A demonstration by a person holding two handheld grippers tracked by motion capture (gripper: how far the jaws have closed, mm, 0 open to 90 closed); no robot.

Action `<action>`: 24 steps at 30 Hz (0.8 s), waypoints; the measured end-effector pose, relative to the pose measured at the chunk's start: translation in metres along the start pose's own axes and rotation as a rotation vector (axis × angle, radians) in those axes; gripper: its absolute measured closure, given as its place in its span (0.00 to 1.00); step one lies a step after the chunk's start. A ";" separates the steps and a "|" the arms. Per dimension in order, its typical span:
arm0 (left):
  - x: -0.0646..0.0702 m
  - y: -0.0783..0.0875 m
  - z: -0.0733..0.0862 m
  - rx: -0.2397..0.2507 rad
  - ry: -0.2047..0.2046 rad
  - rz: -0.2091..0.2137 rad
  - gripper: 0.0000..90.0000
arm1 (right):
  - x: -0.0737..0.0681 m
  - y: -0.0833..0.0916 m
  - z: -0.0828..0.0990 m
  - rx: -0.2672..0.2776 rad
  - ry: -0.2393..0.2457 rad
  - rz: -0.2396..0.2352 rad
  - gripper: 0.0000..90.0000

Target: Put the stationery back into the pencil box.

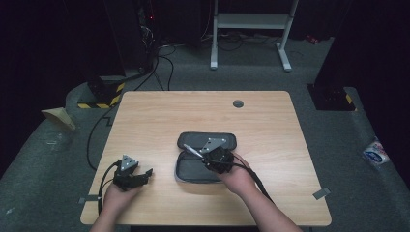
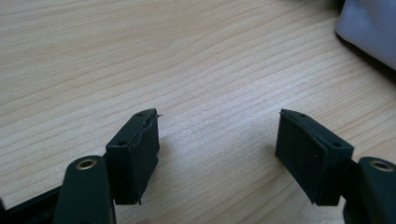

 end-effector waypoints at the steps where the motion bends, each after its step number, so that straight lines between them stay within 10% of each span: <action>1: 0.000 0.000 0.000 0.000 0.000 0.000 0.34 | -0.001 -0.002 0.002 -0.011 0.007 -0.006 0.88; 24: 0.000 -0.001 0.000 0.001 -0.003 0.002 0.34 | -0.011 -0.025 0.022 -0.109 0.033 -0.075 0.87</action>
Point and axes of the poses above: each handheld gripper's, and its own axes: y roughly backward along the jaws, z roughly out of its underside, x roughly to its right, the point moved 2 cm from there along -y, roughly forward along the jaws, and after that the axes turned 1 degree about y, right-handed, at the moved point
